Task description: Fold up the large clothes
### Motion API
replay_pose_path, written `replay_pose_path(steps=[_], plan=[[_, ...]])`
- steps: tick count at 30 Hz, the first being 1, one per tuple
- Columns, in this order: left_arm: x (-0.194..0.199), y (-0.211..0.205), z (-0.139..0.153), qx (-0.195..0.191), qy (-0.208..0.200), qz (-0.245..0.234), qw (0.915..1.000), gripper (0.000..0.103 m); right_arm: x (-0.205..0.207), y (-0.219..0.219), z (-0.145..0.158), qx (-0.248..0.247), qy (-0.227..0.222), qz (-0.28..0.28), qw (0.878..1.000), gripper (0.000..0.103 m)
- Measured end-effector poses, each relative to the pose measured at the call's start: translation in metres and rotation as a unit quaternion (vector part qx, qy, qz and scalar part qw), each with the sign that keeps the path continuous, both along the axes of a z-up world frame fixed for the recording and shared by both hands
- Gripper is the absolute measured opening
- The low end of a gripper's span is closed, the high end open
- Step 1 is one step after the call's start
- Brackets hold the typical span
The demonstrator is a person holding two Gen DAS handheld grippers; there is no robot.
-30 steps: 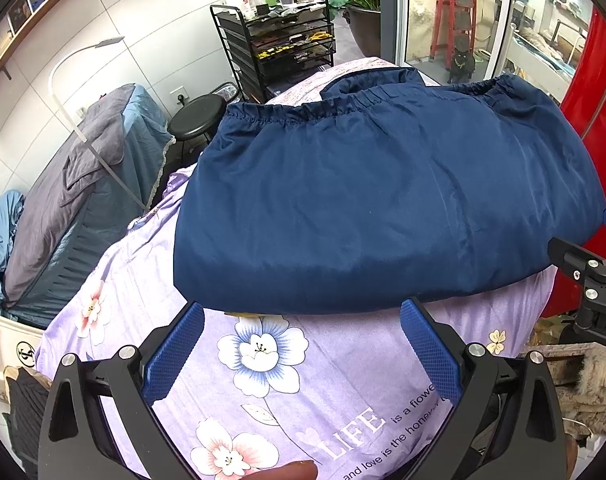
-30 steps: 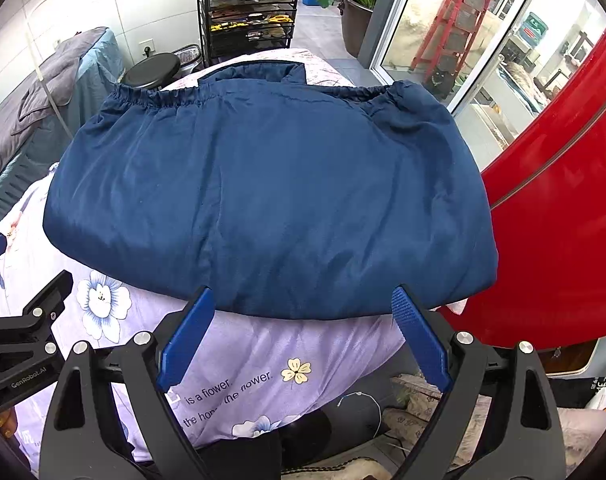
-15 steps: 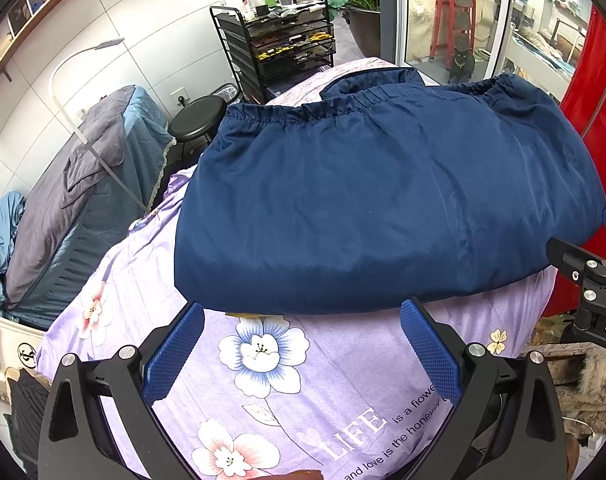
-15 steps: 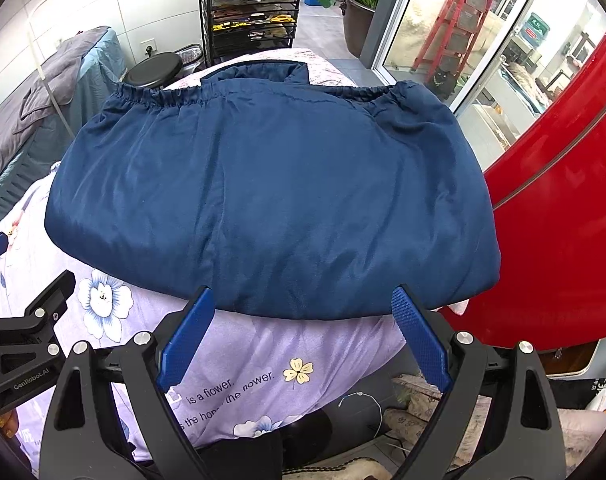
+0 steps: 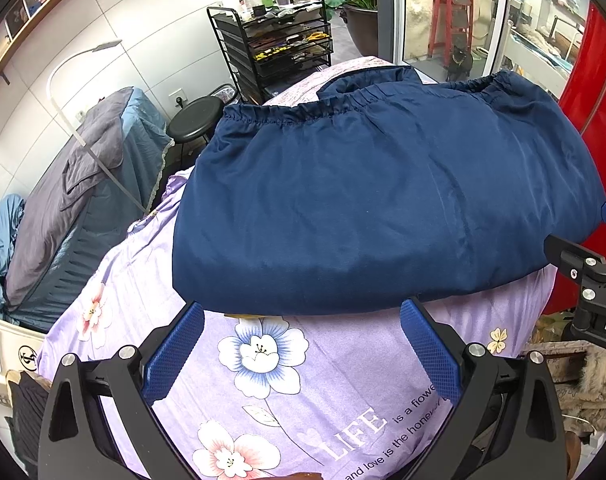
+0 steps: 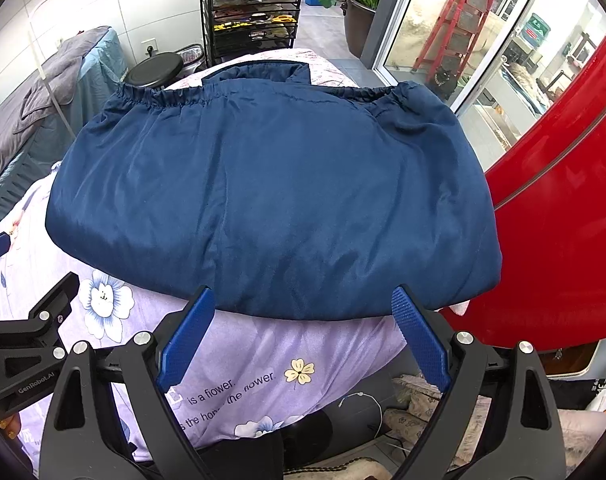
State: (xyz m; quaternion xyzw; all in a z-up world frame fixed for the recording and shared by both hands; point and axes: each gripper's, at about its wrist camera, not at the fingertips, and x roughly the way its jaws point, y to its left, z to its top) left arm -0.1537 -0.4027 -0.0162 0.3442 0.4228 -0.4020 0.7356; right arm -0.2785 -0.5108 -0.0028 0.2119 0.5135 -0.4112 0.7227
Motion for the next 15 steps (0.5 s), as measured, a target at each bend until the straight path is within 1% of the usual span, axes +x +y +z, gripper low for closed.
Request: replay_pose_path(steps=[5, 9, 15], plan=[[0.0020, 0.0020, -0.0017, -0.002, 0.015, -0.002, 0.9999, 0.097, 0.0014, 0.0006, 0.0002, 0.001, 0.000, 0.000, 1.000, 0.089], [0.0015, 0.0034, -0.0024, -0.005, 0.009, -0.006, 0.9999, 0.097, 0.0013, 0.0009, 0.0000, 0.001, 0.001, 0.000, 1.000, 0.089], [-0.0020, 0.0067, -0.0010, -0.025, -0.001, -0.012, 0.9996, 0.097, 0.0032, -0.0010, -0.0011, 0.002, 0.001, 0.000, 1.000, 0.089]])
